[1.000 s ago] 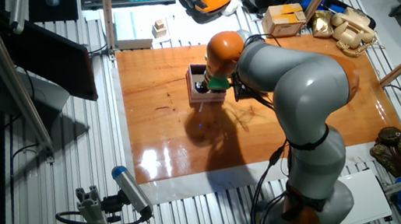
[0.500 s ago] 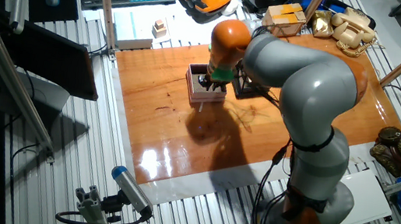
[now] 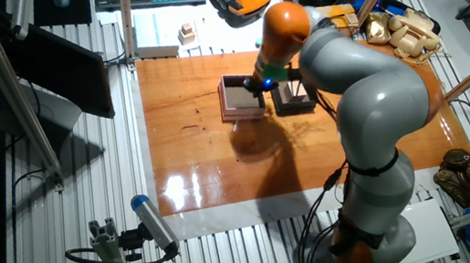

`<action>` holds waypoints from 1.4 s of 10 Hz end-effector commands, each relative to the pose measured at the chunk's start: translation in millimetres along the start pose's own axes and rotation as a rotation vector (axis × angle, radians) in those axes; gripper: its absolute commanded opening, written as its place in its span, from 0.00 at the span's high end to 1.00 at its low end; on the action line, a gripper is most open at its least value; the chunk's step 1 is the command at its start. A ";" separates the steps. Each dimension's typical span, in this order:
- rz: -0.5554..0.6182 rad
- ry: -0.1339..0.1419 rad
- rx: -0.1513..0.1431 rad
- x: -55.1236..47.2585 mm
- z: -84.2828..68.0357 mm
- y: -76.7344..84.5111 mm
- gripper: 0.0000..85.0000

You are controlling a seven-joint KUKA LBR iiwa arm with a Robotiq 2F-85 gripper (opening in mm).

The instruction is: Move an object from one box to another

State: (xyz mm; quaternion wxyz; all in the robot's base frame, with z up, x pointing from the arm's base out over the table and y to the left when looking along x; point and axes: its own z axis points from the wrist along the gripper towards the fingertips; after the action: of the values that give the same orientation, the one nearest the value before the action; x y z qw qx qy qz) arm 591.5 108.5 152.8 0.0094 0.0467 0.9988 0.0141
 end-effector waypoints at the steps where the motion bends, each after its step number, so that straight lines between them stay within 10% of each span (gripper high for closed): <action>1: -0.011 0.006 -0.001 -5.5 -7.3 -15.4 1.00; 7: -0.103 -0.012 0.057 -14.3 -13.9 -62.6 1.00; 14: -0.165 -0.006 0.010 -13.4 12.7 -107.7 1.00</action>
State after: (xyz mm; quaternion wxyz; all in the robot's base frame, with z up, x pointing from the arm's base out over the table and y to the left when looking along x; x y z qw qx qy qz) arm 595.0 0.2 137.0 0.0133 -0.0356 0.9992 0.0081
